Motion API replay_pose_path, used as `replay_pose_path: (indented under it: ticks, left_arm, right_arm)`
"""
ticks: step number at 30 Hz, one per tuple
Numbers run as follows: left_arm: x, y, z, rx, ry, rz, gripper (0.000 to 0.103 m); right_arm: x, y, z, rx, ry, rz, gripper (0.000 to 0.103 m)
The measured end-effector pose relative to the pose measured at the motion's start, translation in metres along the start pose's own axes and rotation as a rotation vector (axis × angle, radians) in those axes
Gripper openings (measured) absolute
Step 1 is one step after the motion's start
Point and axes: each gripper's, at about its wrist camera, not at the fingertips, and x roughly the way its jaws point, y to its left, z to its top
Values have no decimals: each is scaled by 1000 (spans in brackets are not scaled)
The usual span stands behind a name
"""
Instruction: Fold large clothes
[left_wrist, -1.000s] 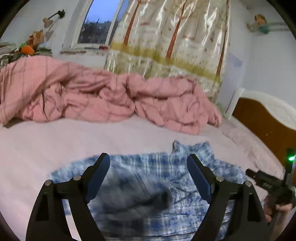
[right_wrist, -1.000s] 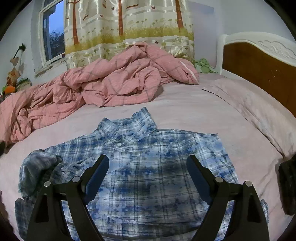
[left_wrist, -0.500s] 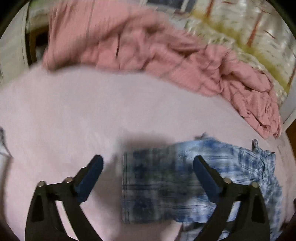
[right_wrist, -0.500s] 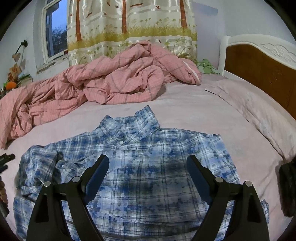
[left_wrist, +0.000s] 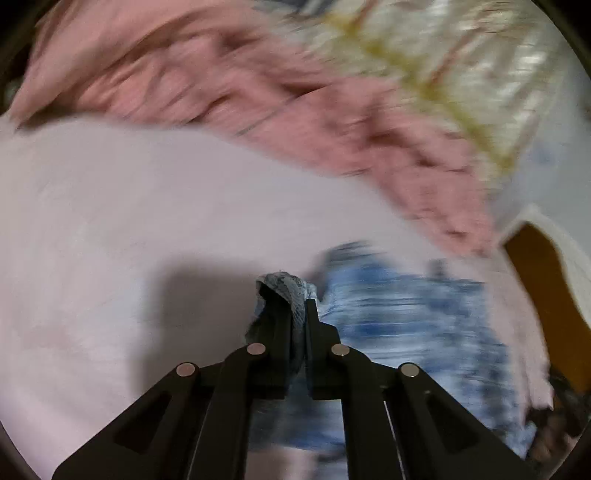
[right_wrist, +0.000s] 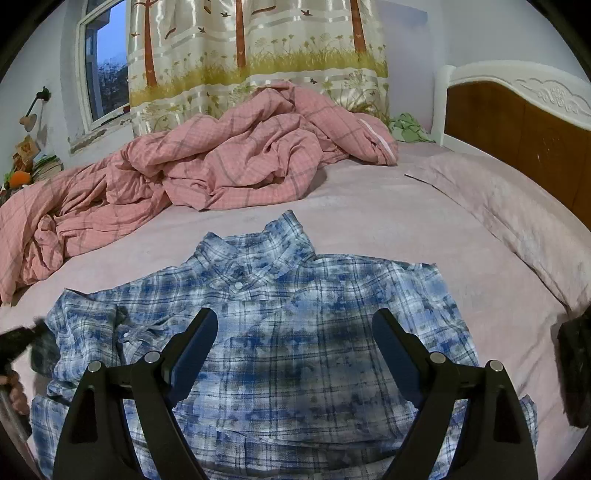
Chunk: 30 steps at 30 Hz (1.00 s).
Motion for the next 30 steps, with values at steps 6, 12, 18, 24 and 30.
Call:
replay_pose_path:
  ticks: [6,12,18,24,30]
  left_arm:
    - [-36,-118,-19,189,0,-326,5]
    - [-19,-174,-55,302,128,-437,62]
    - [-42,-151,-37,262,-55,-272,68]
    - [-69,-130,-25,283,-229,-29,75]
    - [-74,-120,-19,249,-240,-66,78]
  right_arm:
    - [-6,10,-1,-22,-5,60,87]
    - [-14,26,-5,-49,-9,120,87]
    - [5,44,-15,-74,109,274,87]
    - [50,84,-48,-88,351,474,72]
    - [76,115,-81,-217,418,400,58]
